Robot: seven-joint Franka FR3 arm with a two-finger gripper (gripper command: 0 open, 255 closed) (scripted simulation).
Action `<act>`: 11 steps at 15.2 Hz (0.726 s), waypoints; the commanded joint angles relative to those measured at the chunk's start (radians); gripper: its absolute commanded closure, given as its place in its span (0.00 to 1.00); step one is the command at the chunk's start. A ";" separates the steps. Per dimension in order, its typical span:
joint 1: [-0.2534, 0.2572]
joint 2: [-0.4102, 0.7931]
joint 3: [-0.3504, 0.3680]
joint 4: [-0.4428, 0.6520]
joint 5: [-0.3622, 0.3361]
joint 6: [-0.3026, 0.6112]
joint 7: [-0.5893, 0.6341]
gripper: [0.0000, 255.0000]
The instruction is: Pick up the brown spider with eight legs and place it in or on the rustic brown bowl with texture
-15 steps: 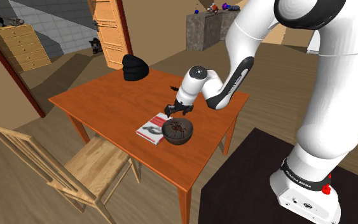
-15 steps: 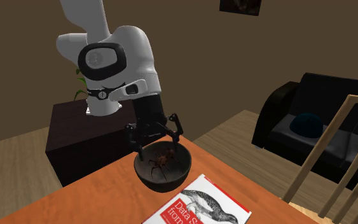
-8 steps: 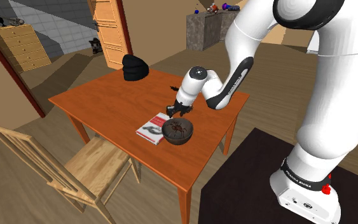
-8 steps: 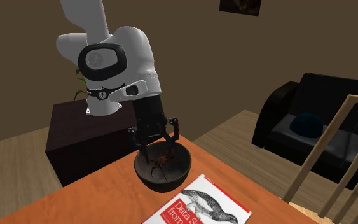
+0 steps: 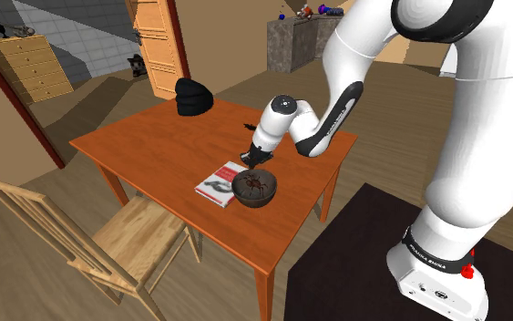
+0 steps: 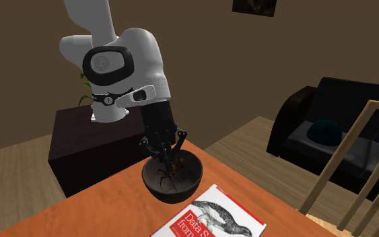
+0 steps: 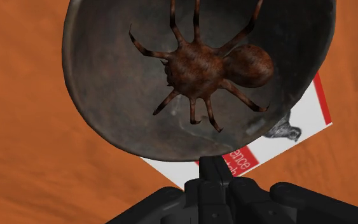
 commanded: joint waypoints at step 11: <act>-0.187 0.137 0.194 -0.034 0.305 0.042 -0.359 0.00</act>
